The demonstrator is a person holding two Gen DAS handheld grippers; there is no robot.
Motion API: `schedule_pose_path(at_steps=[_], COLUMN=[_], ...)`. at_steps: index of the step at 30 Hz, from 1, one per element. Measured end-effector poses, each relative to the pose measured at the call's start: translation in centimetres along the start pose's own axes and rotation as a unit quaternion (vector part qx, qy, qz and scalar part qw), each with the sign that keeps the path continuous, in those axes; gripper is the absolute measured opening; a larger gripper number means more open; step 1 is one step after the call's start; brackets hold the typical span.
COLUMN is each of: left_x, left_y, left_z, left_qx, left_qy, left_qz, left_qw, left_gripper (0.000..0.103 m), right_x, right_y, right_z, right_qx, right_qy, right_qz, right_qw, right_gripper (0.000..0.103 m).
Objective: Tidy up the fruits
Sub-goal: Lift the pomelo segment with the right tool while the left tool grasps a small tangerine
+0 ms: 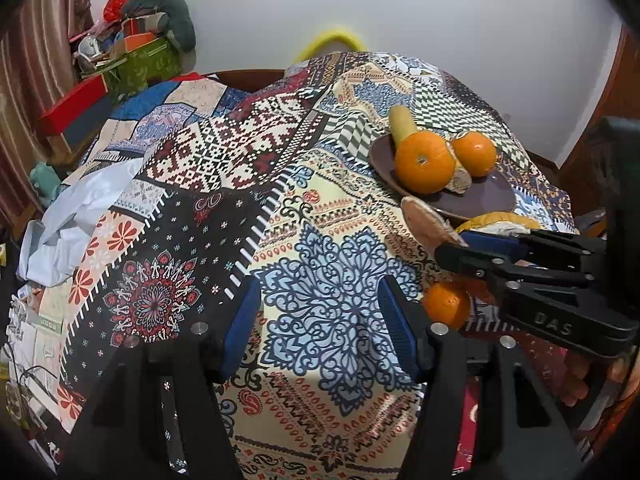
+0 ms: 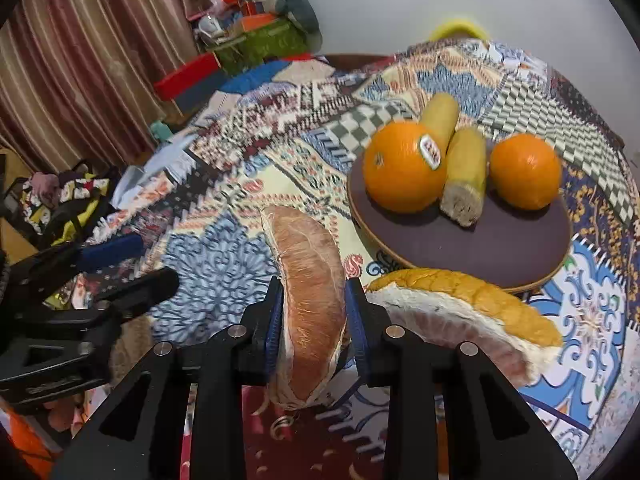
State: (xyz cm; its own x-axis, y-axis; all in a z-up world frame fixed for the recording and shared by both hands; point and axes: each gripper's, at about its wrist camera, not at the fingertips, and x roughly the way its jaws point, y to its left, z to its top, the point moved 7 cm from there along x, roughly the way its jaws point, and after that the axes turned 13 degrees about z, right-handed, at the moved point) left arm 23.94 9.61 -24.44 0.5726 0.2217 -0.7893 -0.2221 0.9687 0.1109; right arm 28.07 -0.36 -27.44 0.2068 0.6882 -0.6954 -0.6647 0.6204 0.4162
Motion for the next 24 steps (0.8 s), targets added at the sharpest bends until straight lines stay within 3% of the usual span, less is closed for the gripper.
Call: schedule_pose_path(at_steps=[6, 12, 20, 24], left_x=[-1.3, -2.1, -1.5, 0.6], left_y=[-0.8, -2.7, -7.2, -9.1], left_z=[0.4, 0.7, 1.3, 1.0], left_qx=[0.001, 0.016, 0.050, 0.066], left_qy=[-0.007, -0.011, 0.000, 0.021], left_qz=[-0.014, -0.026, -0.057, -0.050], left_qw=[0.9999, 0.9995, 0.9971, 0.9963], left_gripper=[0.060, 0.060, 0.061, 0.061], right_x=[-4.5, -9.5, -13.4, -14.4], right_y=[0.4, -1.1, -4.6, -6.1], right_z=[0.9, 0.5, -1.5, -2.6], right_qx=[-0.004, -0.002, 0.030, 0.048], right_qy=[-0.052, -0.096, -0.123, -0.130], right_qz=[-0.006, -0.044, -0.082, -0.085], right_qw=[0.999, 0.994, 0.988, 0.987], right_gripper=[0.027, 0.027, 0.027, 0.027])
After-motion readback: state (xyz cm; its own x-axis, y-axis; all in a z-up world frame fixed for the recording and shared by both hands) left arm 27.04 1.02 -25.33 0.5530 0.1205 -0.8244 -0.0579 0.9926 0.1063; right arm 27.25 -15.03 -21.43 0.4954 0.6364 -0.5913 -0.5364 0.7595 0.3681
